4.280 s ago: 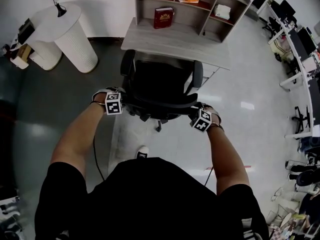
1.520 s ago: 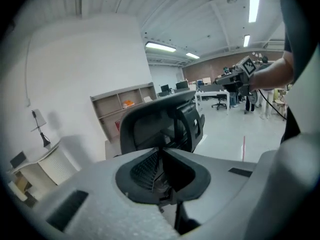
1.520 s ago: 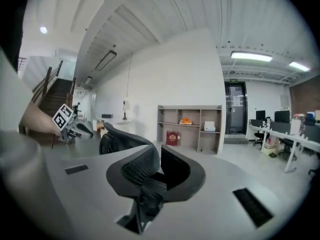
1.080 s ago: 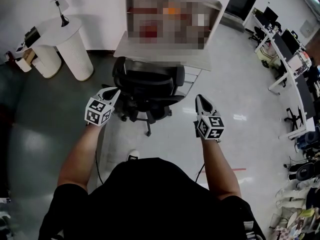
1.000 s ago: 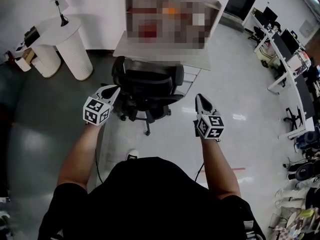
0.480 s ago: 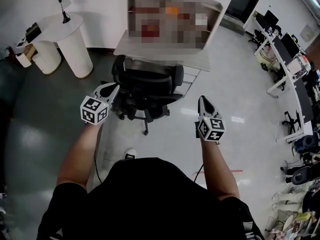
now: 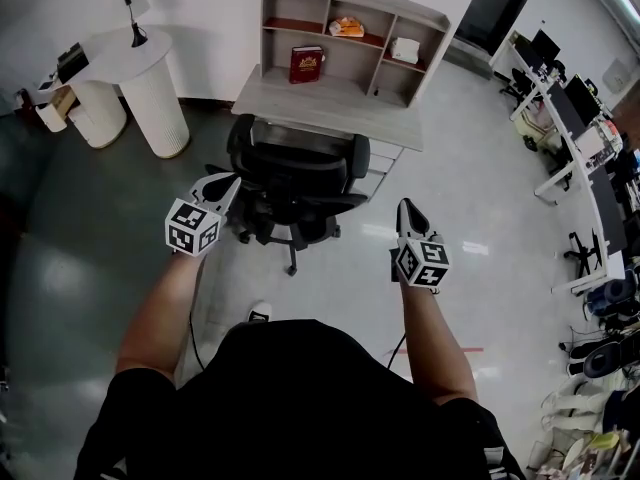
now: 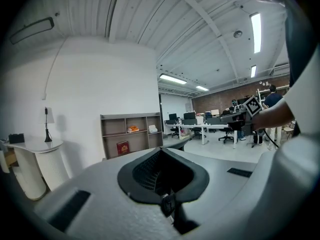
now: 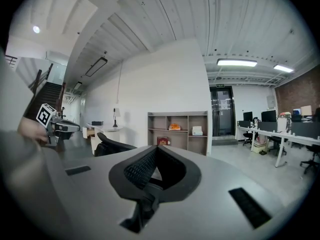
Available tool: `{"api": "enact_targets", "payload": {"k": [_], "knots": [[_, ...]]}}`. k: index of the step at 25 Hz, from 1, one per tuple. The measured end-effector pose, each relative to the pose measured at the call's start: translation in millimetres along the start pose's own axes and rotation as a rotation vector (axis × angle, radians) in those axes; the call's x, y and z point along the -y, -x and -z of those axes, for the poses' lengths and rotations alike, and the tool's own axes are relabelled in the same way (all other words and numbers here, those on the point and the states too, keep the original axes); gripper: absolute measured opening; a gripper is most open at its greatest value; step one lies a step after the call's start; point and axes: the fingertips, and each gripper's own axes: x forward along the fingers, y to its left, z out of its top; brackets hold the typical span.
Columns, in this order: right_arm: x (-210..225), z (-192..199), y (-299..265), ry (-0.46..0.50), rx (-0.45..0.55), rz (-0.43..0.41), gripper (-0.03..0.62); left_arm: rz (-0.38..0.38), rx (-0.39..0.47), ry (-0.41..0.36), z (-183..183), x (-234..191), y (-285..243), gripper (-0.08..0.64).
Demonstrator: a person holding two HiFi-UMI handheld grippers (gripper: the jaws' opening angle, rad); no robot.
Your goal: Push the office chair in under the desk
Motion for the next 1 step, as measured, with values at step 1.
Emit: {"api": "enact_targets", "payload": {"k": [1], "knots": [[-0.4,-1.0,-0.6,-0.003,0.000,-0.001,0.009,-0.001,-0.001,0.001,-0.6,-0.2,0.8,0.015]]}}
